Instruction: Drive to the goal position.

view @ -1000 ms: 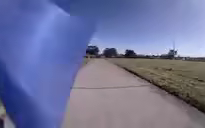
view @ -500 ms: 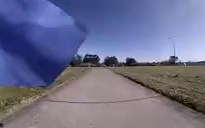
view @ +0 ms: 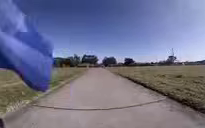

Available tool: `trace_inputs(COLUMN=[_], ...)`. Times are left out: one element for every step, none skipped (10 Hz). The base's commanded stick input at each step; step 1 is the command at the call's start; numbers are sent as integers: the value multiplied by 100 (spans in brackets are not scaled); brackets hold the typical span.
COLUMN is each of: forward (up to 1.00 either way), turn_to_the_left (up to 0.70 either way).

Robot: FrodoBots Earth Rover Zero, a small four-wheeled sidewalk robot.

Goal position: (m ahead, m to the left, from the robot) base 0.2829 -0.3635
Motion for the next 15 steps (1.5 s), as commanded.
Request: trace_inputs(forward=[100, 100, 100, 100, 100, 100, 100, 100, 100, 100, 100, 100, 100, 100, 100], turn_to_the_left=[0, 0, 0, 0, 0, 0, 0, 0, 0, 0, 0, 0, 0, 0, 0])
